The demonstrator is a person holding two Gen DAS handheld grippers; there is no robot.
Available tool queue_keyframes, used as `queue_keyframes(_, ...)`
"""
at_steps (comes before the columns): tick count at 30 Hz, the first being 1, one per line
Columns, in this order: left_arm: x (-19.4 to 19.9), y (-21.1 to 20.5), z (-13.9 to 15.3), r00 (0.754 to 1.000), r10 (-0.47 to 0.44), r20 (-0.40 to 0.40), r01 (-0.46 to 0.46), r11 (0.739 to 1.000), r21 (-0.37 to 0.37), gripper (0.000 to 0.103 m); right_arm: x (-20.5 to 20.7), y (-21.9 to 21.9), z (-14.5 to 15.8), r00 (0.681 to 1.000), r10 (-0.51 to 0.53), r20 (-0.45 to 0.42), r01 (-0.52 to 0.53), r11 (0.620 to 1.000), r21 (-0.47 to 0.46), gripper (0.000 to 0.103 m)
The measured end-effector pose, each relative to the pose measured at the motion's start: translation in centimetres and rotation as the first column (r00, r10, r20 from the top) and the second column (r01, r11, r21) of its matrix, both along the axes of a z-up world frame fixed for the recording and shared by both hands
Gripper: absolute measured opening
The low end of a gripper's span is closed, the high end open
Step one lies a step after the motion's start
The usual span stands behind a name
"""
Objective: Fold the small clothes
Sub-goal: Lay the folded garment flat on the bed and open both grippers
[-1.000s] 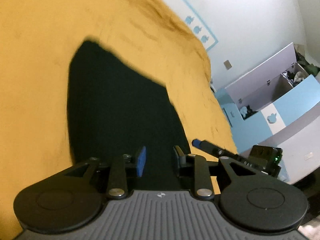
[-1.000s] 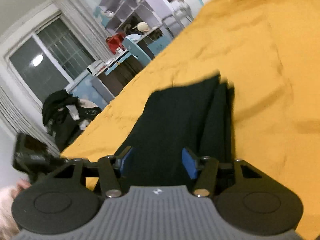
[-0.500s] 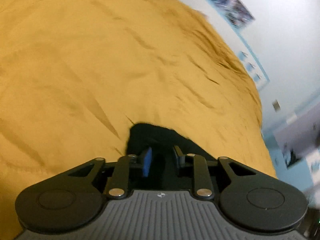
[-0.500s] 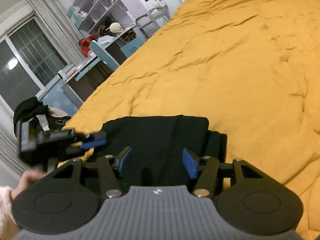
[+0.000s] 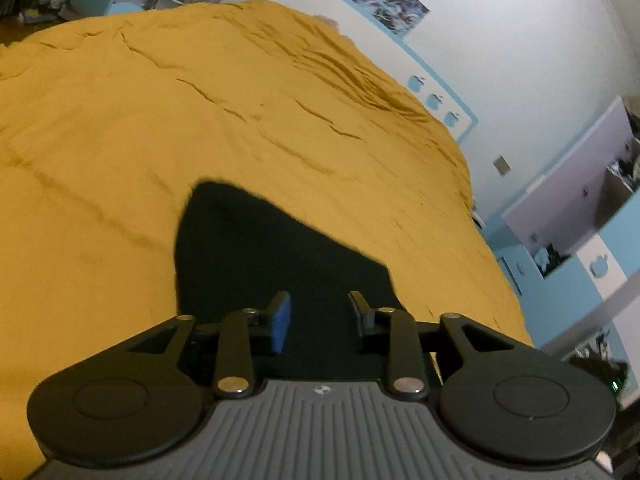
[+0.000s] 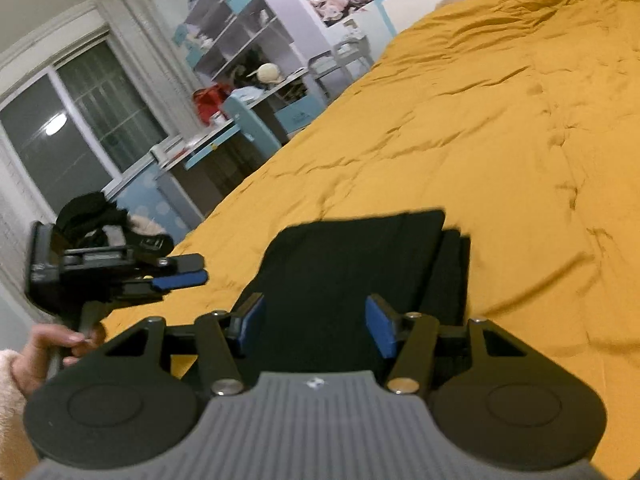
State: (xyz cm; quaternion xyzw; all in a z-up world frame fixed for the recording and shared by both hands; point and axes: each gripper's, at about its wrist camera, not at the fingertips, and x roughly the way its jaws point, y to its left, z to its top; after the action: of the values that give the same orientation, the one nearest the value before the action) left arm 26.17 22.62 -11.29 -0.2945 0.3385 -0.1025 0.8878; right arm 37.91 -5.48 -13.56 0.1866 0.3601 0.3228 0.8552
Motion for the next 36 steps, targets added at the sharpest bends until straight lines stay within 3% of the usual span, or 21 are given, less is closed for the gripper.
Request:
queue_keyframes(3,-3.9,-2.3,0.1,1.000,0.008,-0.018,-0.008,1.000,0.001,0.048,-2.9,-0.1,-0.1,1.000,0.015,-0.015,-0.015,1.000,-0.015,0.053)
queue_keyframes(8,-6.0,-4.9,-2.4,0.994,0.009,-0.112,0.001,0.996,0.088,0.048,-5.9,0.4,-1.9,1.000,0.001,-0.025,-0.004,0.995,-0.104,0.053)
queue_keyframes(11,-6.3,-5.3,-3.2,0.994,0.023,-0.109,-0.010,0.992,0.122,0.048,-6.1,-0.3,-3.1,0.999,-0.004,-0.035,0.001,0.995,-0.103,0.052)
queue_keyframes(18,-6.9,-4.7,-3.3,0.994,0.030,-0.104,-0.020,0.996,0.092,0.048,-6.0,-0.8,-3.8,0.997,-0.023,-0.071,0.017,0.995,-0.096,0.052)
queue_keyframes(21,-7.8,-5.3,-2.4,0.993,0.040,-0.110,-0.029,0.995,0.097,0.048,-6.8,-0.7,-2.4,0.994,-0.074,-0.078,0.065,0.992,-0.111,0.054)
queue_keyframes(23,-8.7,-5.8,-1.4,0.993,0.052,-0.102,-0.040,0.992,0.118,0.053,-7.9,-0.5,-0.9,0.991,-0.121,-0.061,0.111,0.983,-0.147,0.057)
queue_keyframes(25,-9.9,-6.7,0.1,0.994,0.077,-0.083,-0.063,0.985,0.161,0.064,-9.4,-0.3,0.9,0.989,-0.148,-0.024,0.143,0.977,-0.158,0.060)
queue_keyframes(29,-12.9,-8.6,3.2,0.992,0.121,-0.037,-0.110,0.968,0.225,0.075,-13.2,0.8,4.7,0.979,-0.195,0.059,0.203,0.955,-0.215,0.075)
queue_keyframes(33,-15.8,-10.9,5.7,0.985,0.171,-0.009,-0.159,0.935,0.316,0.083,-17.3,2.5,7.8,0.972,-0.189,0.140,0.222,0.930,-0.291,0.082)
queue_keyframes(36,-17.5,-12.4,7.0,0.979,0.203,0.006,-0.191,0.907,0.375,0.085,-20.1,4.0,9.6,0.959,-0.206,0.194,0.269,0.880,-0.392,0.082)
